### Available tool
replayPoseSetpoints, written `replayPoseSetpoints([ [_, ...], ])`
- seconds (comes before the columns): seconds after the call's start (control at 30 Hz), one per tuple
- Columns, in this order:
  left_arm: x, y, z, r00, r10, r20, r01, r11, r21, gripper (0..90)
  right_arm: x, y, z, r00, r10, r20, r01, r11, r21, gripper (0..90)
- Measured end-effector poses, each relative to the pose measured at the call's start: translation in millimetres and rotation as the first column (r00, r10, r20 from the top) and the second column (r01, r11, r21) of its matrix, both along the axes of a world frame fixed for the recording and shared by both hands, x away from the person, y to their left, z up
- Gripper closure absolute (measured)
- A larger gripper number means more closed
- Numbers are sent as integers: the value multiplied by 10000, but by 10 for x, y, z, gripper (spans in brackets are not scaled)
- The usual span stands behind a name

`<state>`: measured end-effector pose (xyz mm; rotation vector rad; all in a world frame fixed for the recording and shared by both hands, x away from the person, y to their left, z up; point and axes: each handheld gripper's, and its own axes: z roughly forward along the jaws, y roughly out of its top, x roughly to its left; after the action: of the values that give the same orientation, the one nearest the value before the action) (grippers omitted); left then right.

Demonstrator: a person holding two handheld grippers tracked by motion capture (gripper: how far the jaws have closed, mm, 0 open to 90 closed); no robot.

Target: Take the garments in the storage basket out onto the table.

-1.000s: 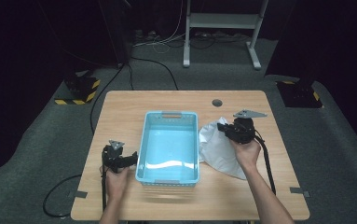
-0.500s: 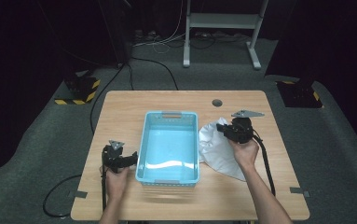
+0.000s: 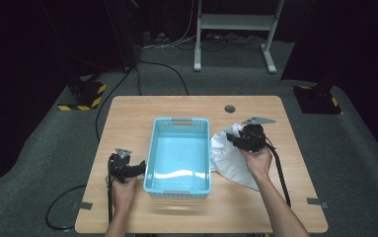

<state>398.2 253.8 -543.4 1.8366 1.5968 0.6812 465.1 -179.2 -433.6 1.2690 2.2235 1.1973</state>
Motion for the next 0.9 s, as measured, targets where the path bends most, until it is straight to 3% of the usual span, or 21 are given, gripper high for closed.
replayPoseSetpoints([
  [0.3,0,1,0,10000,-3,4,3,10000,-12,113,12,34,-21,10000,43,-68,-43,10000,26,425],
  [0.9,1,-5,-1,10000,-7,-12,7,10000,48,113,-72,-122,134,9992,9,390,-24,9993,365,420],
])
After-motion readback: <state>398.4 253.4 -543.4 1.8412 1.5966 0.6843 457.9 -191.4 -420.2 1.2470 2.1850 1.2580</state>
